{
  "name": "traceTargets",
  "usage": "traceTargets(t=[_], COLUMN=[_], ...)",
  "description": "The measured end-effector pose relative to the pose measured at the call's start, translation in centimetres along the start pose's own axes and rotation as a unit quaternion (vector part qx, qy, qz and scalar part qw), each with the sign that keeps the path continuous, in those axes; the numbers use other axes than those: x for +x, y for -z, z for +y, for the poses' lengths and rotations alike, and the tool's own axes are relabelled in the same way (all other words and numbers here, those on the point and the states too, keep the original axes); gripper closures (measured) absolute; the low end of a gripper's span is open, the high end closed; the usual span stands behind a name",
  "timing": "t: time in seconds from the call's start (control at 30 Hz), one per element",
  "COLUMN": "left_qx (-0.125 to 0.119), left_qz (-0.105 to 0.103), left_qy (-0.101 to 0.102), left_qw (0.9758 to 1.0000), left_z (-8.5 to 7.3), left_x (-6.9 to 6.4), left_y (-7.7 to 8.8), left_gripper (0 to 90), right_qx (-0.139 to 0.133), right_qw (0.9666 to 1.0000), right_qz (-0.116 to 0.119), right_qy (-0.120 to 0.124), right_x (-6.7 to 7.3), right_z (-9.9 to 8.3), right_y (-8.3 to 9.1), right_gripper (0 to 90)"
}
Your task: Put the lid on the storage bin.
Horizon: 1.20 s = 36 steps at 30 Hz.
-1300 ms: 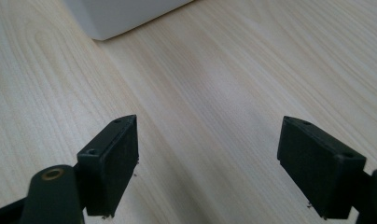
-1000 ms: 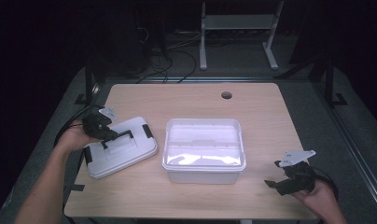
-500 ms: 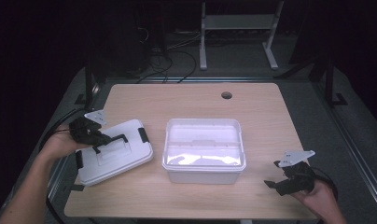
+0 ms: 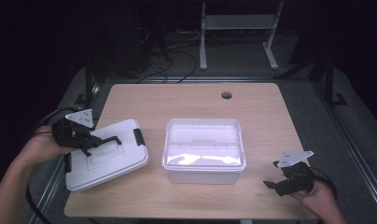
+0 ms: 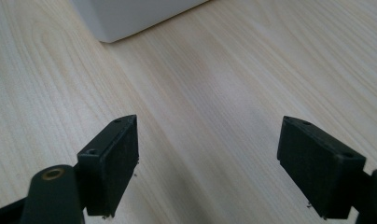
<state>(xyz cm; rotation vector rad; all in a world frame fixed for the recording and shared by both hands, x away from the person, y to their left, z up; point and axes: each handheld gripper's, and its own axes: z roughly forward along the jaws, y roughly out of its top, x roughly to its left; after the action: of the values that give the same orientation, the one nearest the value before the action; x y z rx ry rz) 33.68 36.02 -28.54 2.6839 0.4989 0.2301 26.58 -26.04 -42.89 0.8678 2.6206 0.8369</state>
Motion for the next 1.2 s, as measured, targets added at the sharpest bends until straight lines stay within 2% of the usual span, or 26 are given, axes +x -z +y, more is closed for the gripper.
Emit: traceTargets(t=[0.03, 0.13, 0.37, 0.77, 0.8, 1.0, 1.03, 1.1, 1.13, 1.17, 1.2], left_qx=[0.0, 0.001, 0.011, -0.017, -0.024, -0.03, -0.03, -0.033, -0.033, -0.032, -0.032], left_qz=[0.0, 0.0, 0.005, 0.008, 0.009, 0.008, 0.008, 0.006, 0.006, 0.004, 0.004], left_qy=[0.0, -0.013, -0.03, -0.063, -0.067, -0.091, -0.091, -0.103, -0.103, -0.112, -0.112], left_qw=[1.0, 0.9999, 0.9995, 0.9979, 0.9974, 0.9953, 0.9953, 0.9941, 0.9941, 0.9932, 0.9932], left_z=[0.0, 0.7, 2.0, 4.9, 5.6, 8.5, 8.5, 10.1, 10.1, 11.3, 11.3], left_x=[0.0, -0.6, -1.3, -2.4, -2.5, -3.1, -3.1, -3.4, -3.4, -3.5, -3.5], left_y=[0.0, 1.4, 2.8, 5.8, 6.2, 6.9, 6.9, 7.1, 7.1, 7.0, 7.0], left_gripper=[84.9, 84.9, 84.9, 84.8, 84.9, 84.8, 84.9, 84.8, 84.9, 84.8, 84.9], right_qx=[0.0, -0.002, 0.002, -0.001, -0.001, -0.004, -0.004, -0.004, -0.004, -0.006, -0.006], right_qw=[1.0, 1.0, 1.0, 1.0, 1.0, 1.0, 1.0, 1.0, 1.0, 1.0, 1.0], right_qz=[0.0, 0.0, 0.001, 0.0, 0.0, 0.0, 0.0, -0.002, -0.002, -0.003, -0.003], right_qy=[0.0, 0.001, 0.001, -0.002, -0.002, -0.002, -0.002, -0.003, -0.003, -0.004, -0.004], right_x=[0.0, 0.0, 0.0, -0.1, -0.1, -0.2, -0.2, -0.2, -0.2, -0.2, -0.2], right_z=[0.0, 0.1, 0.2, 0.1, 0.2, 0.2, 0.2, 0.1, 0.1, 0.1, 0.1], right_y=[0.0, 0.0, -0.2, -0.1, -0.1, 0.1, 0.1, 0.2, 0.2, 0.3, 0.3], right_gripper=[20.1, 20.2, 20.1, 20.1, 20.1, 20.1, 20.1, 20.1, 20.1, 20.1, 20.1])
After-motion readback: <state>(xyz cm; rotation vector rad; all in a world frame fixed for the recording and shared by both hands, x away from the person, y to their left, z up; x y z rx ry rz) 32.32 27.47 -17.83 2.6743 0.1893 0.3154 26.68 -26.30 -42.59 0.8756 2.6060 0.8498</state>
